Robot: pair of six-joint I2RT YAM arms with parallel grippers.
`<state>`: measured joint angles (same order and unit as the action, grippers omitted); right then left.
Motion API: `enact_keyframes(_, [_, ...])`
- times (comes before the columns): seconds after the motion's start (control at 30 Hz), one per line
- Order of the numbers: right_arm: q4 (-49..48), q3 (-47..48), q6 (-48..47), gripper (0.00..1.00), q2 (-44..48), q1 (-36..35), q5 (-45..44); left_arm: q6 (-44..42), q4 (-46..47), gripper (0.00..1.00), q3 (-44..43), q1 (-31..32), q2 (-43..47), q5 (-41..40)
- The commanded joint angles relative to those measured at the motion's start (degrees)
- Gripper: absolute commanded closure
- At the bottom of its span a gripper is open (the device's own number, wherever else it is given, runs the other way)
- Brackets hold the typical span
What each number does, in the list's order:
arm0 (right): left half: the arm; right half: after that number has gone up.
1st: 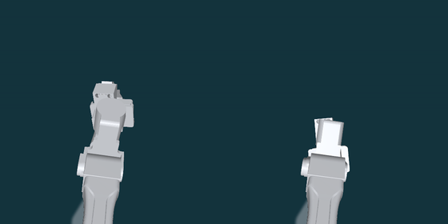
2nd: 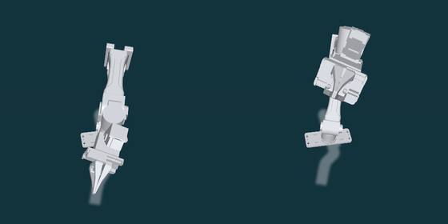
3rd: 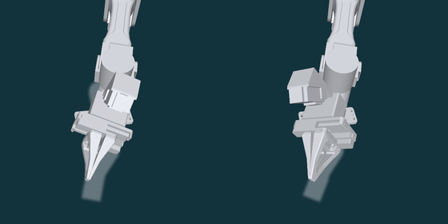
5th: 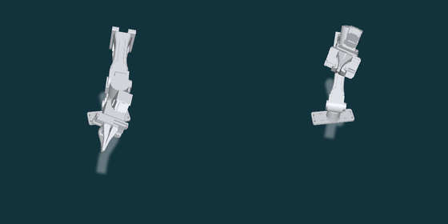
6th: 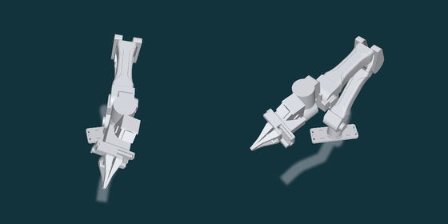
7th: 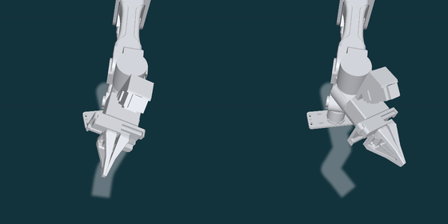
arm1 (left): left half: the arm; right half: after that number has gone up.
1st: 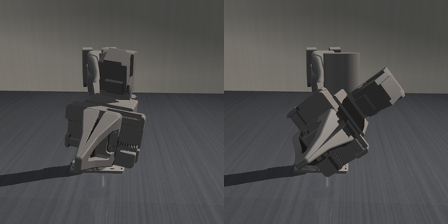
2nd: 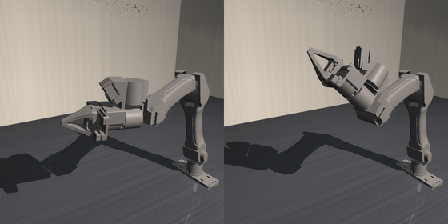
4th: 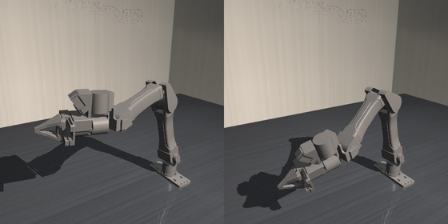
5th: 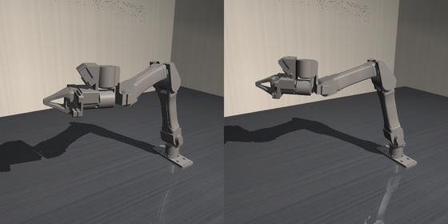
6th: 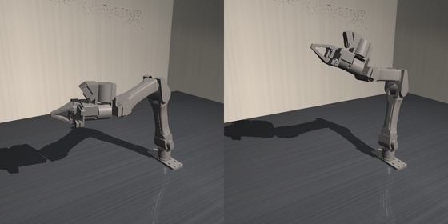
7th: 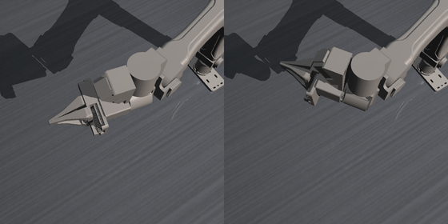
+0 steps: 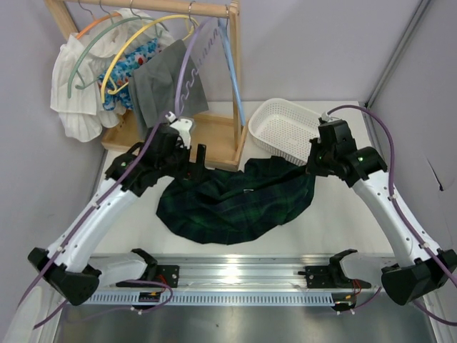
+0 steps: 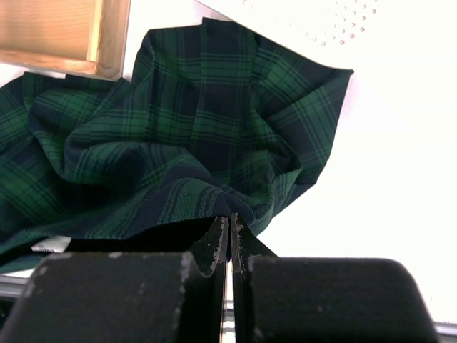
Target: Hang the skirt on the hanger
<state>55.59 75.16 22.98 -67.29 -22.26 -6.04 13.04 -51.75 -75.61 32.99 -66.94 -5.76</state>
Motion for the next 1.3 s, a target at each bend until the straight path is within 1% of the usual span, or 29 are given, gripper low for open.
enact_keyframes(0.0, [-2.33, 3.59, -2.85, 1.0, -1.88, 2.04, 3.75, -6.62, -0.72, 0.0, -6.01, 0.23, 4.01, -1.26])
enact_keyframes(0.03, [-1.98, 4.2, -3.12, 1.0, -2.32, 2.13, 4.11, -7.23, -1.07, 0.0, -7.43, 0.23, 4.09, -1.79])
enact_keyframes(0.13, [-2.15, 5.7, -4.0, 1.0, -3.64, 2.22, 4.2, -8.9, -1.78, 0.0, -15.51, 0.23, 2.61, -2.24])
enact_keyframes(0.17, [-2.24, 5.88, -4.17, 1.0, -3.9, 2.22, 4.02, -8.99, -2.13, 0.0, -22.05, 0.23, 1.82, -2.76])
enact_keyframes(0.23, [-2.33, 6.14, -4.44, 1.0, -4.08, 2.31, 3.93, -9.7, -2.39, 0.0, -26.58, 0.23, 0.24, -5.03])
enact_keyframes(0.3, [-2.42, 6.06, -4.35, 1.0, -4.26, 2.4, 3.93, -11.71, -1.0, 0.01, -33.43, 0.23, -1.87, -7.41])
enact_keyframes(0.33, [-2.59, 5.88, -4.26, 1.0, -4.26, 2.4, 4.02, -12.76, 1.71, 0.01, -34.42, 0.23, -2.49, -9.95])
enact_keyframes(0.4, [-2.86, 5.79, -4.0, 1.0, -4.17, 2.4, 4.2, -18.54, 4.97, 0.0, -36.26, 0.14, -4.51, -11.11])
enact_keyframes(0.43, [-2.95, 5.79, -3.91, 1.0, -4.08, 2.4, 4.11, -19.88, 8.47, 0.01, -36.44, -0.21, -5.3, -11.29])
enact_keyframes(0.5, [-3.12, 5.62, -3.39, 1.0, -3.47, 2.4, 3.85, -21.73, 10.43, 0.0, -37.32, -2.57, -9.07, -8.93])
enact_keyframes(0.53, [-3.38, 5.36, -3.12, 1.0, -3.2, 2.4, 3.59, -21.65, 10.44, 0.01, -41.15, -3.97, -10.83, -7.18])
enact_keyframes(0.57, [-3.56, 5.18, -2.95, 1.0, -2.94, 2.49, 3.41, -21.39, 10.09, 0.02, -42.5, -6.34, -12.67, -4.2])
enact_keyframes(0.6, [-3.65, 4.92, -2.68, 1.0, -2.33, 2.4, 3.41, -20.95, 10.26, 0.03, -43.38, -7.23, -15.74, -3.56])
enact_keyframes(0.63, [-3.74, 4.74, -2.42, 1.0, -2.06, 2.4, 3.41, -21.03, 10.52, 0.03, -46.09, -7.94, -16.99, -2.6])
enact_keyframes(0.67, [-3.82, 4.22, -2.24, 1.0, -1.8, 2.4, 3.41, -21.21, 11.48, 0.04, -46.81, -8.73, -17.96, 0.8])
enact_keyframes(0.73, [-4.0, 3.77, -1.89, 1.0, -1.36, 2.31, 3.49, -21.3, 13.24, 0.04, -48.22, -8.91, -20.16, 3.2])
enact_keyframes(0.87, [-4.26, 3.42, -1.54, 1.0, -1.09, 2.49, 3.23, -20.08, 14.22, 0.06, -52.34, -10.05, -25.34, 4.26])
enact_keyframes(0.93, [-4.35, 3.42, -1.54, 1.0, -1.0, 2.4, 3.49, -19.28, 14.65, 0.08, -52.71, -10.84, -27.62, 4.96])
enact_keyframes(1.07, [-4.44, 3.59, -1.62, 1.0, -0.92, 2.4, 3.76, -19.36, 17.29, 0.11, -51.22, -11.72, -27.9, 5.49])
enact_keyframes(1.17, [-4.27, 4.03, -1.45, 1.0, -0.92, 2.4, 4.02, -16.83, 21.06, 0.2, -48.14, -14.26, -27.11, 10.84])
enact_keyframes(1.27, [-4.44, 4.12, -1.36, 1.0, -0.65, 2.49, 4.02, -15.41, 22.92, 0.23, -45.5, -16.38, -26.49, 15.07])
